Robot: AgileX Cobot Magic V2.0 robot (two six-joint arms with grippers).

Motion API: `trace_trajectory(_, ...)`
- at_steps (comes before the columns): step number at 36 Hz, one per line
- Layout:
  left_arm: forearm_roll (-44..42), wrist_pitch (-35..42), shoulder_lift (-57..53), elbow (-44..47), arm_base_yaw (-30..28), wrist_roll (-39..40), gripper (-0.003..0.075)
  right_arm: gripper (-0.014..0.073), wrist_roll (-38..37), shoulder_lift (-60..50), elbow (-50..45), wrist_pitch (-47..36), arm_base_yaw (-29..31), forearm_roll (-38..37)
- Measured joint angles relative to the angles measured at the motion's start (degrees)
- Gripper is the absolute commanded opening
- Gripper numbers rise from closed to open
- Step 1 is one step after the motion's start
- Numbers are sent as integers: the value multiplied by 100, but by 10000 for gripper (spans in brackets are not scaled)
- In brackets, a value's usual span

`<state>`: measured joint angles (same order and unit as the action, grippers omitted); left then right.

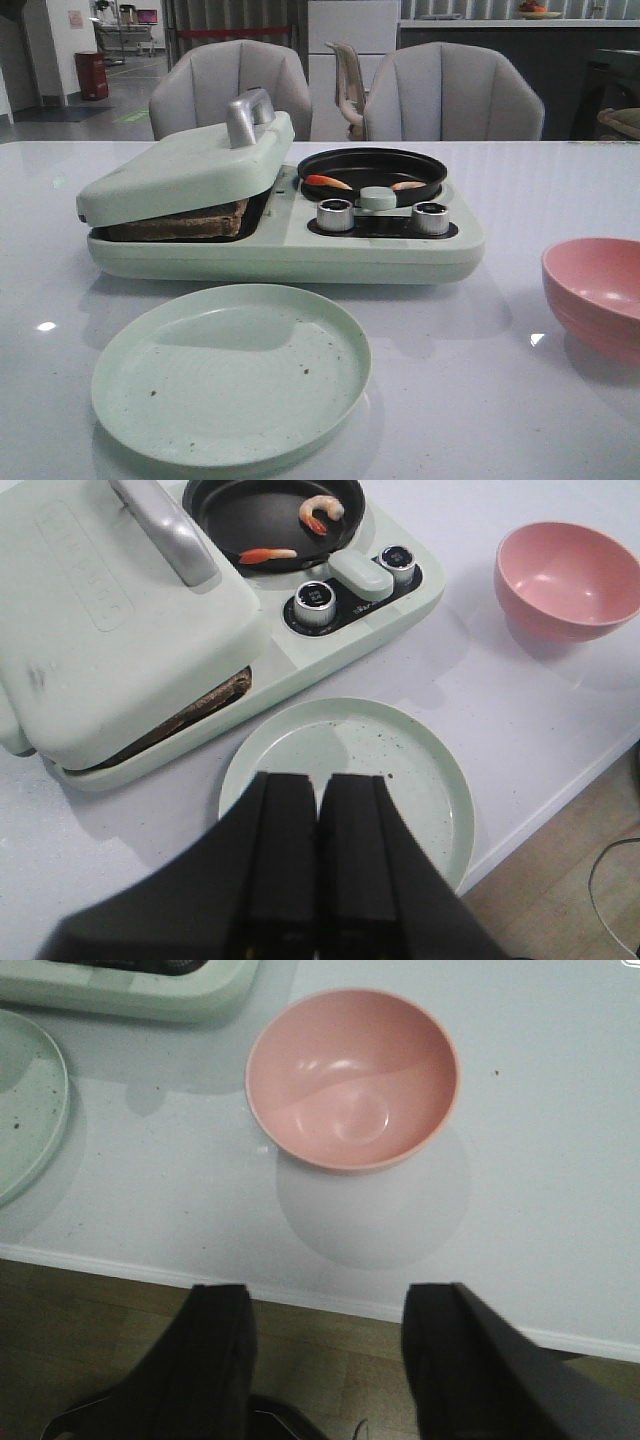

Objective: Make breakfast with bread and shrimp

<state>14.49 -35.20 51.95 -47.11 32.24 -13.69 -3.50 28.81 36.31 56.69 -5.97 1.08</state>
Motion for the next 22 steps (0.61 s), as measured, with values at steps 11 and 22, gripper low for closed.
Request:
trace_trajectory(11,-67,0,0,0,0,0,102,34,0,0,-80,-11,0,0)
trace_trajectory(22,-236,0,0,0,-238,344,101,34,0,0,-89,-130,0,0)
